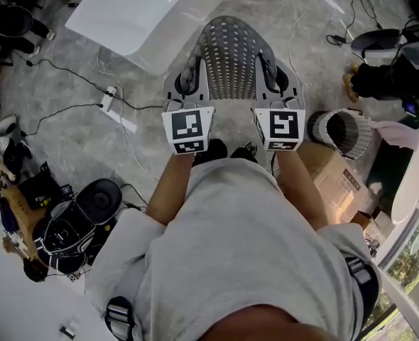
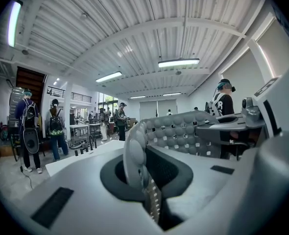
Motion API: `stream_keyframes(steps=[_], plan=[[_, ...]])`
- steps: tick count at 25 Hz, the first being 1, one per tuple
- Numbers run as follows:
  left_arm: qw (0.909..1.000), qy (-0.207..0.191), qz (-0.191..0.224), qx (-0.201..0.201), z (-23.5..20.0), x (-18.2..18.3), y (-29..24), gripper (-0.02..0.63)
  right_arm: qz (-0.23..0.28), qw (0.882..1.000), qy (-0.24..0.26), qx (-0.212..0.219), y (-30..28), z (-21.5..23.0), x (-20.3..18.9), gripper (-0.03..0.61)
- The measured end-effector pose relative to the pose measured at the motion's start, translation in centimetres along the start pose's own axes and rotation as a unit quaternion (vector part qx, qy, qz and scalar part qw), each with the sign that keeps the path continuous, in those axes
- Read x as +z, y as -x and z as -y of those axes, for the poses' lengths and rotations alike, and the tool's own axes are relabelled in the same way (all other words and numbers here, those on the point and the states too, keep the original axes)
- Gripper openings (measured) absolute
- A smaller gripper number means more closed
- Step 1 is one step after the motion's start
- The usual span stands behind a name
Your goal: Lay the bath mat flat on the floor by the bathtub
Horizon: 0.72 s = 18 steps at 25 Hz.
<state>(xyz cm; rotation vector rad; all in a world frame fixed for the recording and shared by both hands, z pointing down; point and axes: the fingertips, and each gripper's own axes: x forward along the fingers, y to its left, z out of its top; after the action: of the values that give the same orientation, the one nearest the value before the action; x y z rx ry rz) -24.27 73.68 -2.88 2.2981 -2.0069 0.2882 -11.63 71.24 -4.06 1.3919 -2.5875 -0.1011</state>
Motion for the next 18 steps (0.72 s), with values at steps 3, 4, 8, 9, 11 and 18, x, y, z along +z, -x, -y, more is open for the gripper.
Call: stream_keyframes(steps=[3,4,8,9,11,18], plan=[[1.0000,0.002,-0.001,-0.006,-1.3,-0.1,-0.3,0.028,-0.001,1.000,0.001,-0.002,-1.0,-1.0,0.3,0.023],[1.0000,0.002,0.000,-0.008,-1.7,-0.1,-0.4,0.028,-0.002,1.000,0.001,-0.003,-1.3,-1.4,0.3,0.023],[0.9998,0.000,0.000,-0.018,-3.7,-0.4,-0.9,0.028,-0.001,1.000,0.001,-0.006,-2.9,-3.0,0.7,0.023],[0.9998,-0.001,0.000,-0.021,-4.2,-0.4,-1.0,0.028,0.000,1.000,0.000,-0.008,-3.1,-3.3,0.8,0.023],[0.9996,-0.005,0.002,-0.026,-5.1,-0.4,-1.2,0.028,0.002,1.000,-0.004,-0.013,-3.7,-3.9,0.9,0.023],[0.9991,-0.009,0.013,-0.040,-7.7,0.0,-1.7,0.028,0.011,1.000,-0.006,-0.022,-5.4,-6.0,1.9,0.023]])
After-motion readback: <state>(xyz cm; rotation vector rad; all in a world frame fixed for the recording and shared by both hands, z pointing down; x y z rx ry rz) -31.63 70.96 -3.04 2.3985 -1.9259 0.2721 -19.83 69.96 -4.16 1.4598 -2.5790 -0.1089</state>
